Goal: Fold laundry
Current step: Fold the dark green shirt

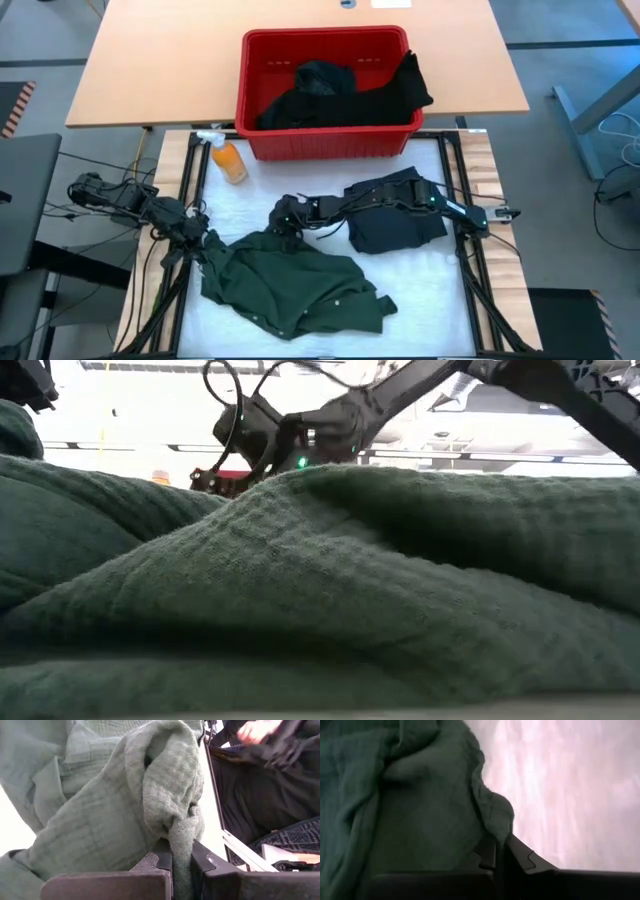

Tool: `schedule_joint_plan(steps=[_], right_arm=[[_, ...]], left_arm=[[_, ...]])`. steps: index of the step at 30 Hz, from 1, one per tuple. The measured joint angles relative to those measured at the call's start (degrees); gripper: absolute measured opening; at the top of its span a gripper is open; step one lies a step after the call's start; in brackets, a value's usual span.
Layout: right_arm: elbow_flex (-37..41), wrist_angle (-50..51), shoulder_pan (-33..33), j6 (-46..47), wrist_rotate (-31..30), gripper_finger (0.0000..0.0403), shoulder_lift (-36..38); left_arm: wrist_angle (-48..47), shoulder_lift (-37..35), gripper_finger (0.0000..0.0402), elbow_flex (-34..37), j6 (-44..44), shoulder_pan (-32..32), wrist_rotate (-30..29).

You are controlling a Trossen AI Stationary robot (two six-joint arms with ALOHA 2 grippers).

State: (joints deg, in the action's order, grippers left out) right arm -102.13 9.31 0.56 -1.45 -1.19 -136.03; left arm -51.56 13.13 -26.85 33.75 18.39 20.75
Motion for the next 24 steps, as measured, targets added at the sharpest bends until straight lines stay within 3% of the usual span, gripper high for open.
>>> schedule_joint_plan(steps=[11,18,21,24], right_arm=[[-0.01,17.77,-5.32,-4.13,-28.77,0.0032,22.37],[-0.04,29.80,-10.01,2.64,-39.40,0.0032,29.47],[0.15,34.01,-10.23,6.67,-40.05,0.0031,28.65],[1.68,31.36,-9.28,8.81,-39.08,0.0031,27.42]], left_arm=[[0.00,0.00,0.0000,0.02,0.12,0.00,-0.07],[0.23,0.00,0.0000,0.03,-0.53,0.00,-0.34],[0.21,0.00,0.0000,0.04,-0.53,0.00,-0.44],[0.13,0.00,0.0000,0.04,-0.40,0.00,-0.37]])
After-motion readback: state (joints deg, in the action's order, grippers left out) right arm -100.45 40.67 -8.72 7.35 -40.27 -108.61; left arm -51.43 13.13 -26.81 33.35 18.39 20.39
